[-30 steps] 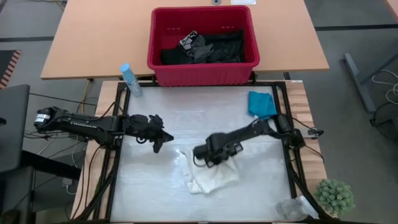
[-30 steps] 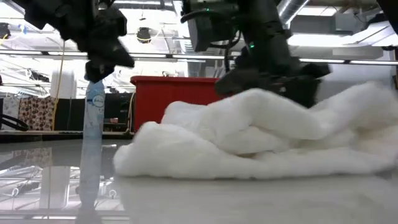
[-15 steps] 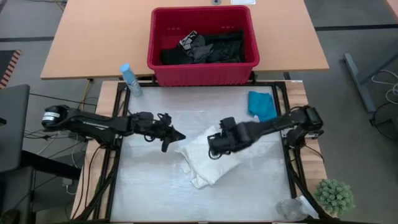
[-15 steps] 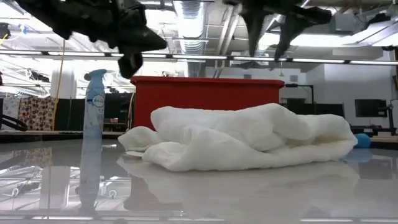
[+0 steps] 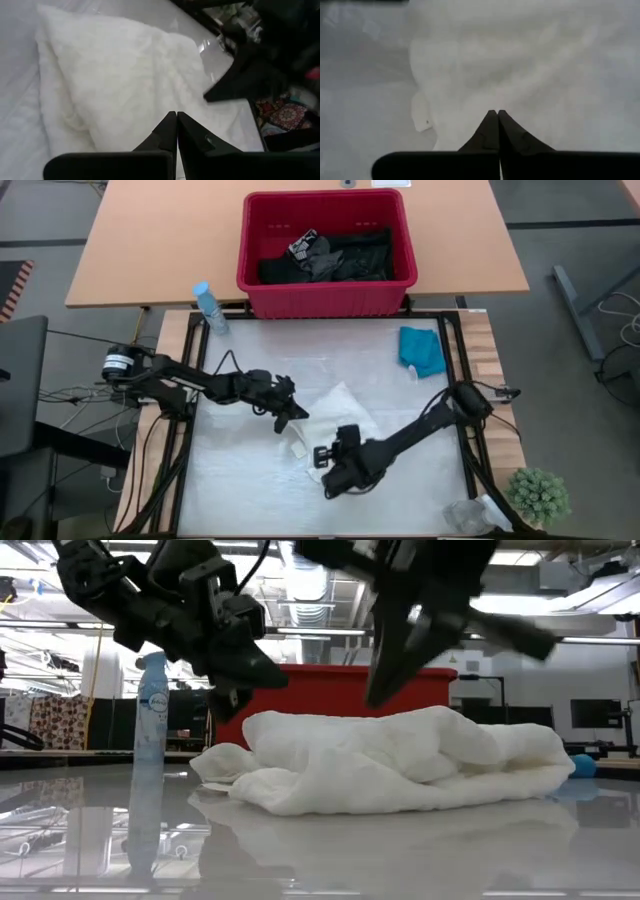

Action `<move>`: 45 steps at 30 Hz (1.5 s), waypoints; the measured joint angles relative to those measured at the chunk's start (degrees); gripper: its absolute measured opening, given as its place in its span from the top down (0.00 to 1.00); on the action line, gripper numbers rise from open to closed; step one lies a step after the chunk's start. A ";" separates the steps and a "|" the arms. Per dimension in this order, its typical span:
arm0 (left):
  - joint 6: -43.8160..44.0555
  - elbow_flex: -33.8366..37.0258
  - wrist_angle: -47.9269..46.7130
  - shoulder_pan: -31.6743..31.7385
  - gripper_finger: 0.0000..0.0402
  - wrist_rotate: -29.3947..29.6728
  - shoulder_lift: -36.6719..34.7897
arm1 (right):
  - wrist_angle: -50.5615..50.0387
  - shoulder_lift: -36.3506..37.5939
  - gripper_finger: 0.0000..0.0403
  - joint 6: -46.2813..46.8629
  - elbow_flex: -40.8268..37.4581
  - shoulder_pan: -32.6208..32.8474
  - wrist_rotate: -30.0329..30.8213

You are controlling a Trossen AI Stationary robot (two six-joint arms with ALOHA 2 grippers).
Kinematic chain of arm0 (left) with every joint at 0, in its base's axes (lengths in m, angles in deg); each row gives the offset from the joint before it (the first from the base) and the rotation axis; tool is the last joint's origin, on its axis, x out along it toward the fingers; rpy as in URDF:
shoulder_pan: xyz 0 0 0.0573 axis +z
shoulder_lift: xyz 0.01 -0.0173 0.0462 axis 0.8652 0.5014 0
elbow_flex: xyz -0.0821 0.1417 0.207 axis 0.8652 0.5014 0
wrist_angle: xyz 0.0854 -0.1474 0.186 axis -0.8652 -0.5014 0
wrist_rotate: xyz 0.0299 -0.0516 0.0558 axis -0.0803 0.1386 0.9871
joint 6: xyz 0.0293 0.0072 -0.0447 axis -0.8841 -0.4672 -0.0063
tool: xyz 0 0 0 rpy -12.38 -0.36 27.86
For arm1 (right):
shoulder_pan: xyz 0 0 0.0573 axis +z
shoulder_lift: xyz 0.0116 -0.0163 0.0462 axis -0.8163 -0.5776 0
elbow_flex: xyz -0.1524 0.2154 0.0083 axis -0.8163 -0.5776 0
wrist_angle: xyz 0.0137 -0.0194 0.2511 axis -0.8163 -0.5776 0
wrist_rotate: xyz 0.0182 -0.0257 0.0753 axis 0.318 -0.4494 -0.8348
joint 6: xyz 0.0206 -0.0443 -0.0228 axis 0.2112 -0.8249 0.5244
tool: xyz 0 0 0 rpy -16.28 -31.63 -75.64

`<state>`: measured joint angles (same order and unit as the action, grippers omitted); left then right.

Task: Fold laundry
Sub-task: Fold the white shirt

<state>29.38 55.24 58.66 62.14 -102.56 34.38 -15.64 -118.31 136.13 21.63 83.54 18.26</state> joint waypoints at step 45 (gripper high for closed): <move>0.40 0.31 -19.95 7.38 1.00 3.99 -14.29 | -4.94 -0.23 0.92 -7.30 -0.13 3.04 7.32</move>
<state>29.78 55.54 38.71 69.52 -98.58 20.08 -20.58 -118.54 128.83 21.50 86.59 25.58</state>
